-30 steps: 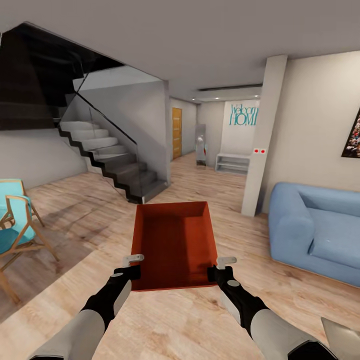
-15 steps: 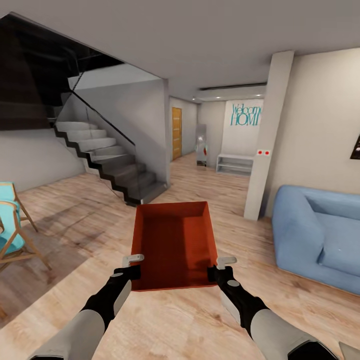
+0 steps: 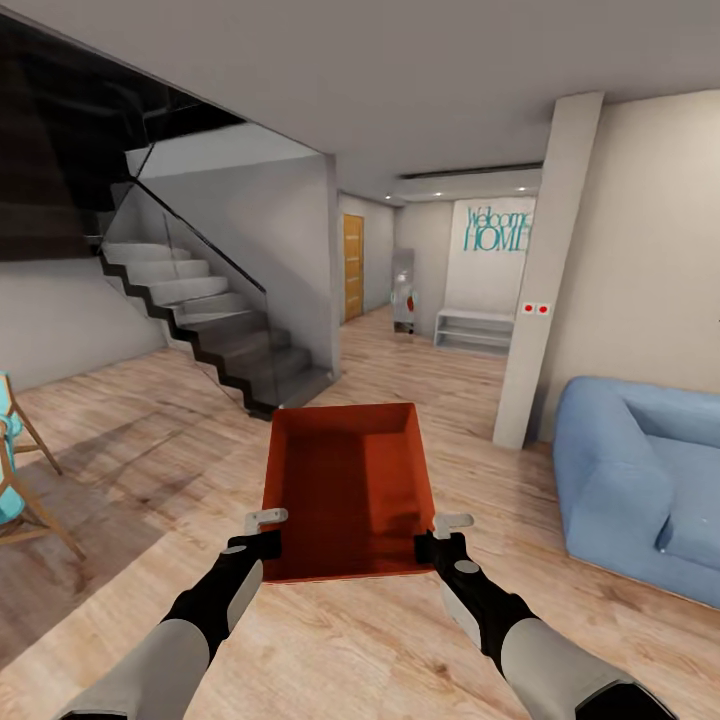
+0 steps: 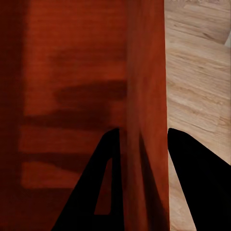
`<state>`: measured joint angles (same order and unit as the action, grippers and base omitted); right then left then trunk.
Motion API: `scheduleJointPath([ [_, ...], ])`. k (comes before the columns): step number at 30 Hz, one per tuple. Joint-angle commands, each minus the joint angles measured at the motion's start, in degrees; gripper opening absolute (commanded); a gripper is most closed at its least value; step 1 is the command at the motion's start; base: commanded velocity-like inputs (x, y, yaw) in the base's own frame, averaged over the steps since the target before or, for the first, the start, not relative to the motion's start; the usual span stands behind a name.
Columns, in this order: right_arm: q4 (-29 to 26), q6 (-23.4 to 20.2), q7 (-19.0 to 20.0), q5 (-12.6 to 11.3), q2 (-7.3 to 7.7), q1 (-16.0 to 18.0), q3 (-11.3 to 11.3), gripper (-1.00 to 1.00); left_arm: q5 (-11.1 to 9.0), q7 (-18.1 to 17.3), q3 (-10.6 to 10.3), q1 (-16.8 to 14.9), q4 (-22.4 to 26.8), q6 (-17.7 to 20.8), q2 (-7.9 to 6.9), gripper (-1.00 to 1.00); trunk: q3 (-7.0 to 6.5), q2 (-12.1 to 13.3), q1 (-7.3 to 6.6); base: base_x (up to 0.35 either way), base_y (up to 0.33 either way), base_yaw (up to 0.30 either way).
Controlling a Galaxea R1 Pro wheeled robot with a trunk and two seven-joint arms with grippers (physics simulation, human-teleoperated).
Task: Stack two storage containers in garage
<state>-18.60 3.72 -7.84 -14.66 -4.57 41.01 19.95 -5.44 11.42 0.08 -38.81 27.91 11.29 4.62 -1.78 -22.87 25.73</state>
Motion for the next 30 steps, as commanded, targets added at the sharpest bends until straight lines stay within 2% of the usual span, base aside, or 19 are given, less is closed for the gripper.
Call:
scheduleJointPath([
  [1, 1.7, 0.3, -0.4, -0.7, 0.13, 0.0, 0.2, -1.00, 0.8, 0.5, 0.7, 0.0, 0.3, 0.4, -0.05, -1.00, 0.01, 0.0, 0.05, 0.322, 0.000, 0.000],
  [13, 1.7, 0.3, -0.4, -0.7, 0.14, 0.0, 0.2, -1.00, 0.8, 0.5, 0.7, 0.0, 0.3, 0.4, -0.05, -1.00, 0.01, 0.0, 0.05, 0.322, 0.000, -0.011],
  [30, 1.7, 0.2, -0.4, -0.7, 0.09, 0.0, 0.2, -1.00, 0.8, 0.5, 0.7, 0.0, 0.3, 0.4, -0.06, -1.00, 0.01, 0.0, 0.05, 0.322, 0.000, -0.216],
])
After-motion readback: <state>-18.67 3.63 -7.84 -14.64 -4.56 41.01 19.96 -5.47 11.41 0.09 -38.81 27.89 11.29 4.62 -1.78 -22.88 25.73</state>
